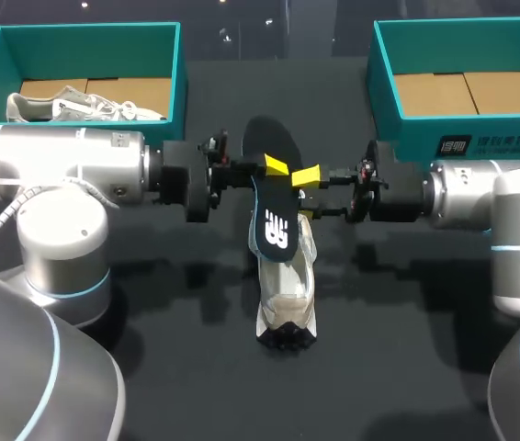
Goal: Take the shoe out of the shoebox, open the shoe tongue, remove and reinsert the insole, then place the shoe into the shoebox
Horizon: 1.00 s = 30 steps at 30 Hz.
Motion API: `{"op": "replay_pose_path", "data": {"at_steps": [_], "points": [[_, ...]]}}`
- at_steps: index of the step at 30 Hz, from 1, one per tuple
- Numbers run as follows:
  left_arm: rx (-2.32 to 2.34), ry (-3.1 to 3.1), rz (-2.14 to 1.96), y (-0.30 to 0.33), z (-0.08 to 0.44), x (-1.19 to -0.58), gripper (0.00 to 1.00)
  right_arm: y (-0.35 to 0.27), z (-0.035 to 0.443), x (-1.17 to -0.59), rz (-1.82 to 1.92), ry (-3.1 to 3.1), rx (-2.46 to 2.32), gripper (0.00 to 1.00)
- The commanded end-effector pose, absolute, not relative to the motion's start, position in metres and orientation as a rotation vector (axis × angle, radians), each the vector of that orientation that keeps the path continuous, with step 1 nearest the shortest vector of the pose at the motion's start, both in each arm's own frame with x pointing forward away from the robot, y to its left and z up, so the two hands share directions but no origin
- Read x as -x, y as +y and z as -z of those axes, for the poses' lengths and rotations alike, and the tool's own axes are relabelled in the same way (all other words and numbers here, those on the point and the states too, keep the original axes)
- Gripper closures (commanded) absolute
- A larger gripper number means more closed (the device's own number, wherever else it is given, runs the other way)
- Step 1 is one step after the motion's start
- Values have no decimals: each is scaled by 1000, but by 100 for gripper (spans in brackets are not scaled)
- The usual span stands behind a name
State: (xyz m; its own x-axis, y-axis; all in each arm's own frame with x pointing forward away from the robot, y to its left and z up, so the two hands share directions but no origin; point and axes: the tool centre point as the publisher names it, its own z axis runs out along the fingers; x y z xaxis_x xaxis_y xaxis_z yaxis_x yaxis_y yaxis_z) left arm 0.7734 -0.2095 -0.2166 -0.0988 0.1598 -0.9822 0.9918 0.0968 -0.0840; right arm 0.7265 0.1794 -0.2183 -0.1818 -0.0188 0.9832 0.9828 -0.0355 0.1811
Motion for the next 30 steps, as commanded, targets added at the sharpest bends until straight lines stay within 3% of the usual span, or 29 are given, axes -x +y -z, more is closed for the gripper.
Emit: {"op": "replay_pose_path", "data": {"at_steps": [1,12,30], "points": [[-1219,1451,1125,-185,207,-758,100,148,210,-720,1354,-1404,1123,0],[-1272,1599,1159,-154,192,-727,100,110,206,-716,1364,-1658,1029,0],[-1265,1655,1170,-168,189,-707,100,101,203,-711,1374,-1798,1000,0]]}}
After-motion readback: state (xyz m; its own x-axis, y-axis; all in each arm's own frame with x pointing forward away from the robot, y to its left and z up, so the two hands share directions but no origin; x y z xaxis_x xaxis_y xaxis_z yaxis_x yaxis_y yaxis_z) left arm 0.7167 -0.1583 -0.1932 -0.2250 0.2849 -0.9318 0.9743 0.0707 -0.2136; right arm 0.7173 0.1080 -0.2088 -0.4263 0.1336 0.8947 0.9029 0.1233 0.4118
